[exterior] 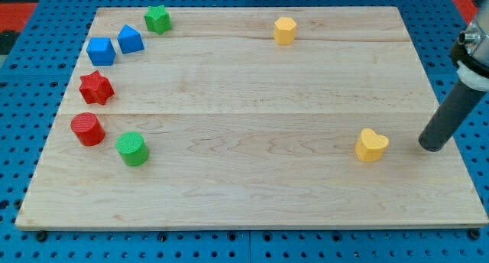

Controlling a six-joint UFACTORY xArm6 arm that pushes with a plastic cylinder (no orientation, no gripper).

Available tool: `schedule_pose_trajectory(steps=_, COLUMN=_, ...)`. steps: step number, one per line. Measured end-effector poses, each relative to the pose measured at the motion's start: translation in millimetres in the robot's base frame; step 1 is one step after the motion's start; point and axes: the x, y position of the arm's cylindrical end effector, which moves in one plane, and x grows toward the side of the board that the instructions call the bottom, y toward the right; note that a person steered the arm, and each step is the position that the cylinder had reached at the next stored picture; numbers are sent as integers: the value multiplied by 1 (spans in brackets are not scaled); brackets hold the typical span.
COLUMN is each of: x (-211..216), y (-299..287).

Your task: Push the yellow heart toward the top center of the board

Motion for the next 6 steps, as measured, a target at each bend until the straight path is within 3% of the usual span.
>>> schedule_pose_trajectory(steps=2, x=4, y=-20)
schedule_pose_trajectory(steps=3, x=28, y=-70)
schedule_pose_trajectory(steps=4, x=11, y=-127)
schedule_pose_trajectory(steps=5, x=-58, y=-152)
schedule_pose_trajectory(steps=6, x=-26, y=-156)
